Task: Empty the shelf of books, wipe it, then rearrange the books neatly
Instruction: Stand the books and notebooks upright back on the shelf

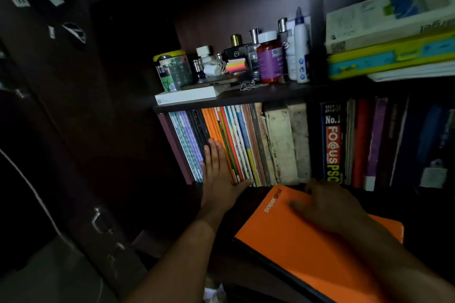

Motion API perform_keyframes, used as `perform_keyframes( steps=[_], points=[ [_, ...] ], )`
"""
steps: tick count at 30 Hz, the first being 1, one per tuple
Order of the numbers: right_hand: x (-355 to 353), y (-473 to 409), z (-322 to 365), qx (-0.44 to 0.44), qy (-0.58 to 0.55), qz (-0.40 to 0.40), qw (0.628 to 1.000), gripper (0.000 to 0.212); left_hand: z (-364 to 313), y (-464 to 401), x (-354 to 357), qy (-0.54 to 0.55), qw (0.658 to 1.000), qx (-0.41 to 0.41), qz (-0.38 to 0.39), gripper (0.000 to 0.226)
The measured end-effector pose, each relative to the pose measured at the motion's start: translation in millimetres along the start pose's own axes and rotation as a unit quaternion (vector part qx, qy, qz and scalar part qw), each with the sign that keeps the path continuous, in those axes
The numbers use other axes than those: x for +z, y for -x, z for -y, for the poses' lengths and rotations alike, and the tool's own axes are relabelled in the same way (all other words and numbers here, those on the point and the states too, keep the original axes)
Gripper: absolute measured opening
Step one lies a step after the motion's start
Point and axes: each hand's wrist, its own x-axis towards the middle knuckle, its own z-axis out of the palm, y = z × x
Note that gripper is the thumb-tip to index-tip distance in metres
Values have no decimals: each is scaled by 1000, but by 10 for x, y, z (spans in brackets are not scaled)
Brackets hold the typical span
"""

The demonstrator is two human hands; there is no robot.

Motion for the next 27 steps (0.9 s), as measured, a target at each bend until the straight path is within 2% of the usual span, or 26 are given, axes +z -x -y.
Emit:
perform_keyframes(
  steps=[3,5,7,9,13,17,20,23,25,27],
  points=[
    [-16,5,19,-3,-9,-13,1000,66,-88,95,-23,50,999,6,12,123],
    [-36,37,40,-10,-29,-33,999,66,-129,214,-76,132,991,-7,38,108],
    [-67,60,28,-2,-93,-71,993,63,-157,336,-161,237,968,-51,64,89],
    [-137,84,33,19,-151,-103,983,60,-147,419,-206,290,949,-96,81,71],
    [-202,126,75,21,-246,-134,960,46,-199,564,-263,386,896,-169,140,91],
    [-213,170,144,11,-307,-162,938,42,-283,648,-349,503,840,-158,128,76],
    [-206,186,181,5,-354,-200,914,42,-311,689,-399,511,824,-167,182,70],
    [-203,196,177,8,-395,-230,889,41,-324,708,-409,479,832,-151,237,52],
    [-184,179,171,4,-409,-234,882,38,-329,706,-415,468,838,-154,233,37],
    [-135,140,170,-20,-403,-234,884,28,-326,694,-403,488,832,-178,193,28]
  ],
)
